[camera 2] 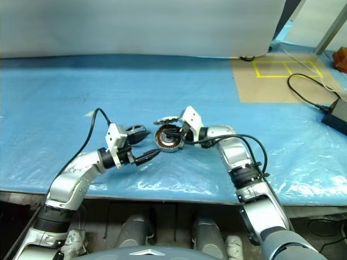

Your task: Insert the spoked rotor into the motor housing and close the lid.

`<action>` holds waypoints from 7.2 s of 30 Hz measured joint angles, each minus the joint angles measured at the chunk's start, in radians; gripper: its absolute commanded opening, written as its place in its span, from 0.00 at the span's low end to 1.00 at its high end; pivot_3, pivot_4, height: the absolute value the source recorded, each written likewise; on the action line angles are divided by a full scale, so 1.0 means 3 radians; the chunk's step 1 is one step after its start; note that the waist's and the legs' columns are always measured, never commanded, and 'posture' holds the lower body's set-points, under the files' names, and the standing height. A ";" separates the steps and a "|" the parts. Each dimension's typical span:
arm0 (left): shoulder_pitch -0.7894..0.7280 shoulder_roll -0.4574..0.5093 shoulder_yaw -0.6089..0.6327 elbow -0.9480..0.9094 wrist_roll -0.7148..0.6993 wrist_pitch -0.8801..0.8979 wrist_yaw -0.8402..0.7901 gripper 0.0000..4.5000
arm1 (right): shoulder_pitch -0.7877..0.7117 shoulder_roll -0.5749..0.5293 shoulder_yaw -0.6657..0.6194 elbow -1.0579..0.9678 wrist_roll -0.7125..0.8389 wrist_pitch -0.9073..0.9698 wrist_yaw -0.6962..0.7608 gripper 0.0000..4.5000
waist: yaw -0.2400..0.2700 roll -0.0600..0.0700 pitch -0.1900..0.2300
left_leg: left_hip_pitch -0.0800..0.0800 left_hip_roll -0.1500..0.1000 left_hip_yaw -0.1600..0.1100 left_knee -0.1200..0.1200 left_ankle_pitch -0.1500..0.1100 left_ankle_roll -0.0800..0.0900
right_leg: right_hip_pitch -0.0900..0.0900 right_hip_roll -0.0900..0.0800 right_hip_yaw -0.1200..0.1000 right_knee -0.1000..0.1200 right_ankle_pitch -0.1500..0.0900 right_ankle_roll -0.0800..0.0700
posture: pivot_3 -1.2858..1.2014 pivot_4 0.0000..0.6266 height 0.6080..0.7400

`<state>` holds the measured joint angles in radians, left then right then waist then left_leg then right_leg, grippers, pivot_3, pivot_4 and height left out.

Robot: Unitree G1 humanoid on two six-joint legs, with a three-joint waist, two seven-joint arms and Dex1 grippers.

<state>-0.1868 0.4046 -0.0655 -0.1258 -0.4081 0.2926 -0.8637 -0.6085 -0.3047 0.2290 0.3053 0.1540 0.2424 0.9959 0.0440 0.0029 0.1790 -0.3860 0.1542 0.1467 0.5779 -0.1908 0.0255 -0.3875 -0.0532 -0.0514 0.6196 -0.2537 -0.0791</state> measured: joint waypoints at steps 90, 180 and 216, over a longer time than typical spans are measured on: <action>-0.0031 0.0257 0.0346 0.0135 -0.0140 0.0047 -0.0062 1.00 | 0.0110 -0.0312 -0.0414 -0.0440 0.0383 0.0327 0.0198 0.01 | 0.0001 0.0000 0.0000 | 0.0001 0.0001 0.0001 -0.0002 0.0001 -0.0001 | -0.0001 0.0000 0.0001 0.0000 0.0000 0.0000 | 0.52 0.24 1.00; -0.3275 0.0565 -0.1202 0.3357 0.1605 0.1304 -0.2185 1.00 | 0.1171 -0.0347 -0.0127 -0.1062 0.0164 0.0206 -0.0447 0.01 | 0.0083 -0.0007 0.0004 | -0.0006 0.0000 0.0001 -0.0011 0.0010 -0.0017 | -0.0004 -0.0002 -0.0005 -0.0006 0.0000 0.0001 | 0.52 0.24 1.00; -0.2849 0.0545 -0.1081 0.2880 0.1413 0.1383 -0.1963 1.00 | 0.1300 -0.0980 -0.0777 -0.1806 0.0876 0.0656 -0.0157 0.01 | 0.0105 -0.0009 0.0005 | -0.0036 -0.0001 -0.0001 -0.0015 0.0010 -0.0016 | -0.0028 -0.0004 -0.0011 -0.0010 0.0003 0.0005 | 0.52 0.24 1.00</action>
<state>-1.0414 0.5680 -0.3899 0.7383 0.0159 0.7075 -1.4525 -0.2184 -0.5987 -0.0041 -0.2364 0.4168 0.4392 0.9489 0.0755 0.0004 0.1806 -0.3969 0.1538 0.1463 0.5734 -0.1879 0.0207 -0.3959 -0.0544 -0.0547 0.6165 -0.2529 -0.0776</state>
